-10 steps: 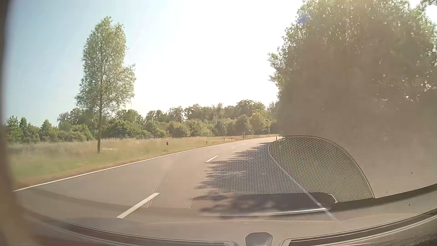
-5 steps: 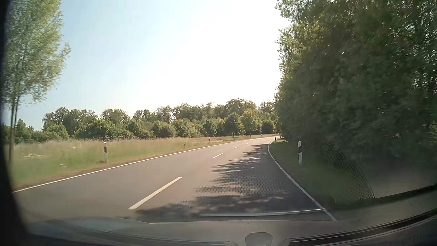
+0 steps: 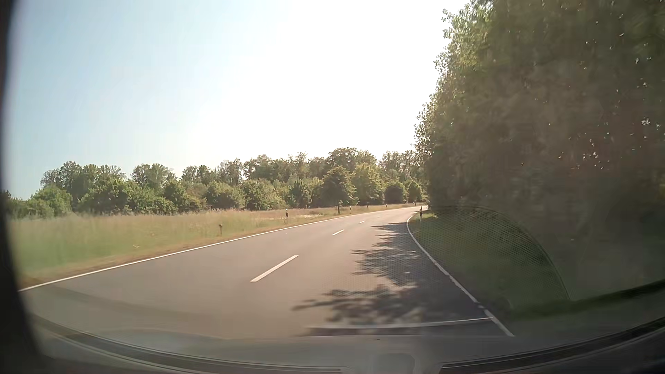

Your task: Follow the waypoints while adhering to traffic rules and regulations

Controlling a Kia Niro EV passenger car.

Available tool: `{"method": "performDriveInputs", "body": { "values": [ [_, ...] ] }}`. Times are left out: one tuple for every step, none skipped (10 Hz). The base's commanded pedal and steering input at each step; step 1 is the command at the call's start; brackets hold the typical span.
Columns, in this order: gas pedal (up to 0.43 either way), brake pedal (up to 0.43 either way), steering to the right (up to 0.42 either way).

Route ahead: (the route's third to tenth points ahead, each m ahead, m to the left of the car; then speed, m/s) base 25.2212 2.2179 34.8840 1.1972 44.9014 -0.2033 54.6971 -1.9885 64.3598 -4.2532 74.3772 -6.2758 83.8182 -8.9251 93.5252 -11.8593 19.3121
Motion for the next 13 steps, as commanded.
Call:
{"method": "performDriveInputs", "body": {
  "values": [
    [0.228, 0.006, 0.024],
    [0.228, 0.006, 0.024],
    [0.228, 0.006, 0.024],
    [0.228, 0.006, 0.025],
    [0.228, 0.006, 0.025],
    [0.228, 0.006, 0.024],
    [0.228, 0.006, 0.024],
    [0.228, 0.006, 0.025],
    [0.228, 0.006, 0.023],
    [0.228, 0.006, 0.022],
    [0.228, 0.006, 0.020],
    [0.228, 0.006, 0.020],
    [0.228, 0.006, 0.020]
  ]
}}
